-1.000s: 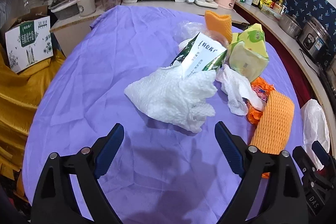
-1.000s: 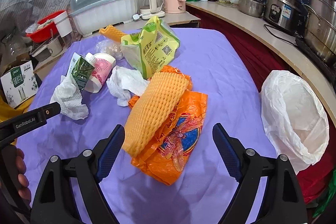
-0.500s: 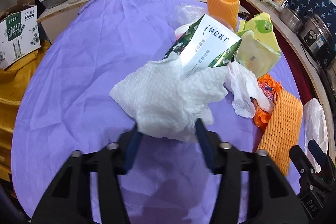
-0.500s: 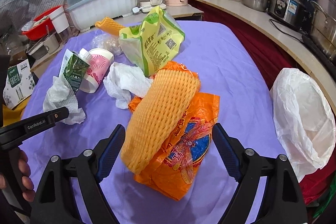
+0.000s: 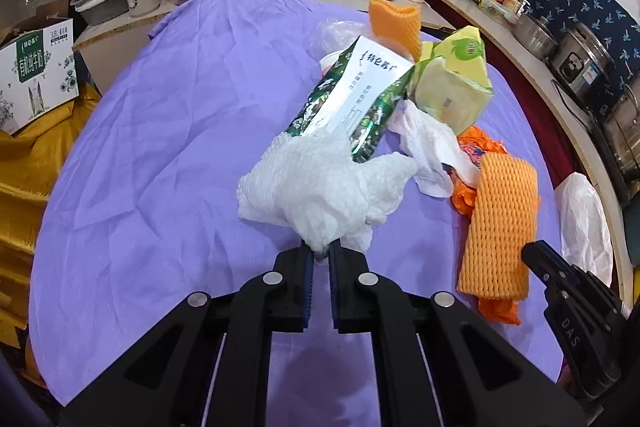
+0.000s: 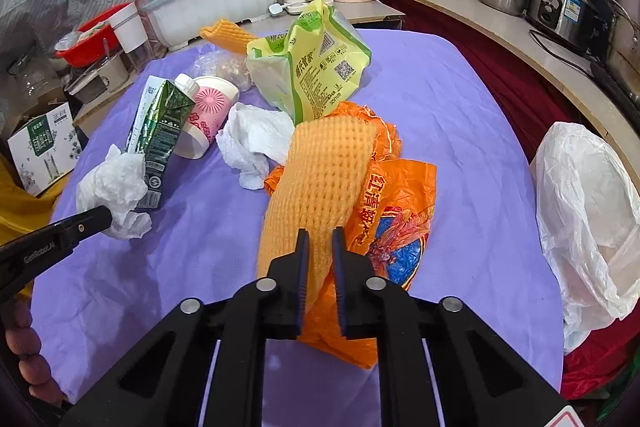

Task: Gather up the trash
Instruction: 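Grasp the white tissue with the left tool while the right tool grasps the orange foam mesh, then carry tissue and foam mesh over the white trash bag and release both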

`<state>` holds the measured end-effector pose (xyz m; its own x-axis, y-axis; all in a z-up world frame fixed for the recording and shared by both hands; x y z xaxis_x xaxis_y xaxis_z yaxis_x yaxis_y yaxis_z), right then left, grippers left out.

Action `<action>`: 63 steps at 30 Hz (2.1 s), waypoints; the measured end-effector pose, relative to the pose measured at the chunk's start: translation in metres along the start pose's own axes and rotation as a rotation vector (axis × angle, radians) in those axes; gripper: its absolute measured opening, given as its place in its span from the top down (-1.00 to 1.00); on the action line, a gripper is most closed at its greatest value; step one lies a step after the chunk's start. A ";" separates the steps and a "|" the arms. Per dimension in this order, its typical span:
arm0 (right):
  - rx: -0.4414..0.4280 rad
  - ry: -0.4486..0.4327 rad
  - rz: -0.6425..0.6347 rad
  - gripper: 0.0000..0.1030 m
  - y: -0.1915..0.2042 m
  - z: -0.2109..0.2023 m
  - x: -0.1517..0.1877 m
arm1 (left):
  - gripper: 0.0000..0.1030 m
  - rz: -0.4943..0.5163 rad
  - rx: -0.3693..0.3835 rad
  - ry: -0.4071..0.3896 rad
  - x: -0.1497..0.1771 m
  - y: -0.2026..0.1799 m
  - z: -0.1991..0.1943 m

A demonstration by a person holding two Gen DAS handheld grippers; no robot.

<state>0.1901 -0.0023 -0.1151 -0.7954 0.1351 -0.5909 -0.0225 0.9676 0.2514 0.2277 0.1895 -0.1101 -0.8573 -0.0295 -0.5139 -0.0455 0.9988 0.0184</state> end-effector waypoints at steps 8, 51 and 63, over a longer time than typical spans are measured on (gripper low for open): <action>-0.019 -0.064 -0.006 0.96 0.000 -0.030 -0.002 | 0.88 0.026 0.032 -0.052 0.011 -0.010 -0.039; 0.232 -0.341 0.305 0.98 -0.249 -0.182 0.005 | 0.88 0.484 0.320 -0.155 0.043 -0.314 -0.121; 0.233 -0.315 0.380 0.98 -0.293 -0.171 0.019 | 0.87 0.587 0.336 -0.142 0.050 -0.390 -0.104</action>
<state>0.0783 -0.3195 -0.0691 -0.5007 0.5076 -0.7011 0.3945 0.8548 0.3371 0.1489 -0.2056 -0.0541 -0.6150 0.5022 -0.6079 0.5866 0.8066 0.0730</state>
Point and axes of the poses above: each gripper's, at about its wrist camera, not at the fingertips, and z roughly the way its jaws point, y to its left, x to its underside, the point moved 4 cm from there along z, roughly the way its jaws point, and after that the axes turned 13 degrees about -x, right-handed, at the moved point
